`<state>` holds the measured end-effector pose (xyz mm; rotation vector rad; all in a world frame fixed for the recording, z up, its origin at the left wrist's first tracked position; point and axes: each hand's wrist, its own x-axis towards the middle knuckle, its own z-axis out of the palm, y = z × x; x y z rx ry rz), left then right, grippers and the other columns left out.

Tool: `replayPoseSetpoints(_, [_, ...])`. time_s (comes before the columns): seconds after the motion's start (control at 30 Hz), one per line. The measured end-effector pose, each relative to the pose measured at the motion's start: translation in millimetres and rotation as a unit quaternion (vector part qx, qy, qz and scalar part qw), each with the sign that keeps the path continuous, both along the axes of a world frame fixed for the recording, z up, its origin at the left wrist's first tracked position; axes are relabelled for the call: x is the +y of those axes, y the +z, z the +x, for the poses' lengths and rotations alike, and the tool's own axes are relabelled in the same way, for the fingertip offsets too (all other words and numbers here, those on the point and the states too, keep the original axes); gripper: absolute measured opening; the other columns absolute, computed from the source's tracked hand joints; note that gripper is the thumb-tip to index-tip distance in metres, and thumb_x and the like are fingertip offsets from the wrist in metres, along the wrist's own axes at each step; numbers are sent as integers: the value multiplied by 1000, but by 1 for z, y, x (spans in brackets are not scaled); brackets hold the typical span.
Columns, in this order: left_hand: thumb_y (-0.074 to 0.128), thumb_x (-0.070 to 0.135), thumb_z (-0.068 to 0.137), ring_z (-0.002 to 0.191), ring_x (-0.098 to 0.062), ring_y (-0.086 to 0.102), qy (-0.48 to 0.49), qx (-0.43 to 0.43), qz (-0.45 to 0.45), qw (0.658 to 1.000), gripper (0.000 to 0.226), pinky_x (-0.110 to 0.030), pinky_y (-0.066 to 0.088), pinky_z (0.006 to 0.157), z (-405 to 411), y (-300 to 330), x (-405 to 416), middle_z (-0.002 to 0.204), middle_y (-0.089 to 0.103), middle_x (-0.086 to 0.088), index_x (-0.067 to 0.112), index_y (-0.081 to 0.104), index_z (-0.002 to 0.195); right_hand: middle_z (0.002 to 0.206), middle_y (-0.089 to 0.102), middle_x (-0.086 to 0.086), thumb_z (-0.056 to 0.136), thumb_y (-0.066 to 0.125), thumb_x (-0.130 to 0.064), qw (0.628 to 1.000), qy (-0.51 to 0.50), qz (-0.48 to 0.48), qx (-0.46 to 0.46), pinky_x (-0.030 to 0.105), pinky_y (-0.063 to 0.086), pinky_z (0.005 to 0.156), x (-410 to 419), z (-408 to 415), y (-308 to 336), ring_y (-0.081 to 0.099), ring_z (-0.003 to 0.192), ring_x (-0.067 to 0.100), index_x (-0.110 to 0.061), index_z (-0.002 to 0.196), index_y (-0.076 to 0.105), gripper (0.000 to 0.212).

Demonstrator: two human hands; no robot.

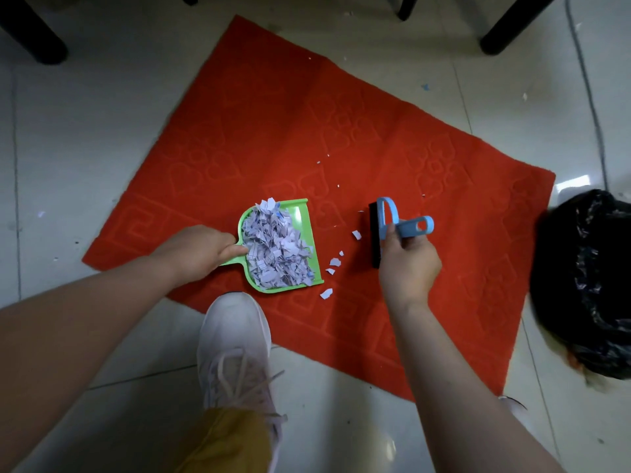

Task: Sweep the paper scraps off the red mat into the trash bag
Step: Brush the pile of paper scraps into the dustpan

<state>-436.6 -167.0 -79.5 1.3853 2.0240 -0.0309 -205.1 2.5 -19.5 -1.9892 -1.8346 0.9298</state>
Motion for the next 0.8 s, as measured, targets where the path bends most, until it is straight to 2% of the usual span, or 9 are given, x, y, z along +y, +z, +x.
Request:
replayPoseSetpoints(0.2, [31,57,94,65,-17,46,-21,24,-22,999,48,-32,31,60,6,-4,9,63,46,6,21,42,65,84,71,12,96,47,-28,999,21,7,-23,32,39,69,-26,-16,-8,64,83,33,-8,90,70,31])
replayPoseSetpoints(0.33, [30,57,95,68,-19,47,-21,28,-26,999,47,-33,32,60,8,-5,10,63,46,6,22,41,64,70,66,8,96,48,-28,998,64,3,-12,29,35,63,-31,-19,-5,62,74,30,-8,81,68,32])
replayPoseSetpoints(0.5, [30,57,95,68,-19,47,-17,23,-29,999,48,-33,32,60,8,-4,10,64,46,5,21,42,65,80,69,18,96,49,-28,997,50,56,-7,38,46,68,-21,-9,1,63,78,36,0,83,68,36])
replayPoseSetpoints(0.63, [30,56,95,70,-20,47,-21,22,-28,999,47,-33,31,62,9,-4,10,64,45,5,22,41,64,79,67,17,97,46,-30,998,42,11,-39,35,39,65,-31,-15,-4,61,80,40,-2,84,64,36])
replayPoseSetpoints(0.7, [30,56,95,69,-20,47,-18,19,-27,999,47,-33,31,61,9,-4,10,64,46,5,22,41,64,83,69,16,97,45,-31,998,56,-13,-32,36,42,67,-44,-26,-7,62,84,39,-4,88,65,35])
replayPoseSetpoints(0.8, [30,56,94,67,-19,47,-16,12,-27,999,48,-33,33,62,9,-4,11,64,48,4,21,41,65,83,69,17,96,47,-31,997,67,-24,-10,33,37,64,-53,-38,-7,62,84,38,-4,88,67,34])
